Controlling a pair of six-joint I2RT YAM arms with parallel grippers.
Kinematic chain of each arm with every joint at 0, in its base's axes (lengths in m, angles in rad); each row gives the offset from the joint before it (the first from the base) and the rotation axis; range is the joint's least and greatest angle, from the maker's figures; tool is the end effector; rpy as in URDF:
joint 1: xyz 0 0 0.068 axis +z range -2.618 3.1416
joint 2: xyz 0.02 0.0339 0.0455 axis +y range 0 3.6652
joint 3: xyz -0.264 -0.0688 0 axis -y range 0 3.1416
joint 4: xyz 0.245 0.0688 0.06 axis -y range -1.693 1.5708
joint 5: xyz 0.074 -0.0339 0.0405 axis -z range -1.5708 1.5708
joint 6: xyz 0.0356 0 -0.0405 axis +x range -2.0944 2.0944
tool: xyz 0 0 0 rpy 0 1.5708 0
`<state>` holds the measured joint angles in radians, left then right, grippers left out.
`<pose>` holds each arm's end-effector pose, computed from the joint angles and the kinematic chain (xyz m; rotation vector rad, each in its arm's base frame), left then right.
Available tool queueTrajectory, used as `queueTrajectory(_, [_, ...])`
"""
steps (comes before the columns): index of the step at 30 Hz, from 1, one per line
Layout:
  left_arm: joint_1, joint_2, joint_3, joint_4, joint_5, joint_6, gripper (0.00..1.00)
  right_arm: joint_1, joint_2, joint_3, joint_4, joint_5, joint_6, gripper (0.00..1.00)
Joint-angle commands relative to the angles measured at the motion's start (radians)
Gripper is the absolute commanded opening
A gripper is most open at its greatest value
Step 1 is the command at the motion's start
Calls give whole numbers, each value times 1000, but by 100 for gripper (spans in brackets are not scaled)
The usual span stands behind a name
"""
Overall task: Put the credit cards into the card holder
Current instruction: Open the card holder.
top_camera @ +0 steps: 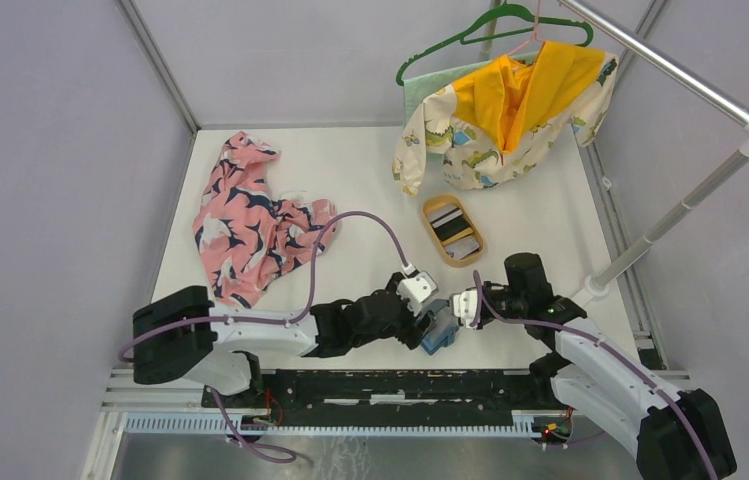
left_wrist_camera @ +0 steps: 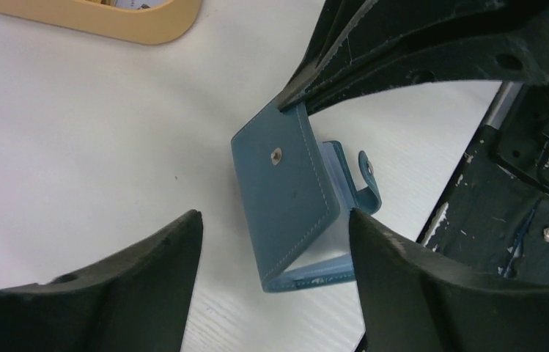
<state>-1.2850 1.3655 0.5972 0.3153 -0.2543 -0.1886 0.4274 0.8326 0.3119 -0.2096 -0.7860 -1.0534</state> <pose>0.0880 -0.2676 0.1974 0.9368 1.8515 -0.6734 0.1339 0.0887 0.1728 -1.6797 1.2695 0.5317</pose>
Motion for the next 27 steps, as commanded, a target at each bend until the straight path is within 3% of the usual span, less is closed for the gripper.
queueTrajectory(1, [-2,83,99,13,-52,68,72,-1,-2,49,7,-36,-9,3])
queueTrajectory(2, [-1,101,110,3,-69,69,65,0,-2,49,6,-38,-8,3])
queueTrajectory(3, [-2,117,120,-6,-90,67,52,0,-3,50,6,-40,-8,3])
queueTrajectory(5, [-2,138,127,-20,-153,47,12,-1,-5,50,4,-42,-6,5])
queueTrajectory(6, [-1,136,120,-19,-196,29,3,-2,-8,51,8,-41,2,11])
queueTrajectory(10, [6,66,43,18,-328,-147,2,-2,-39,43,88,-3,138,58])
queueTrajectory(12, [14,13,-19,66,-341,-276,2,-6,-53,44,89,-30,151,66])
queueTrajectory(18, [16,-63,-104,3,-514,-707,2,-10,-63,32,39,-179,107,68])
queueTrajectory(21, [13,-57,-99,-7,-558,-808,2,-9,-59,16,46,-241,103,66])
queueTrajectory(23, [14,-34,-71,-55,-579,-886,2,-9,-60,4,62,-287,112,58])
queueTrajectory(27, [14,28,19,-186,-621,-1018,2,-6,-54,-15,98,-331,141,31])
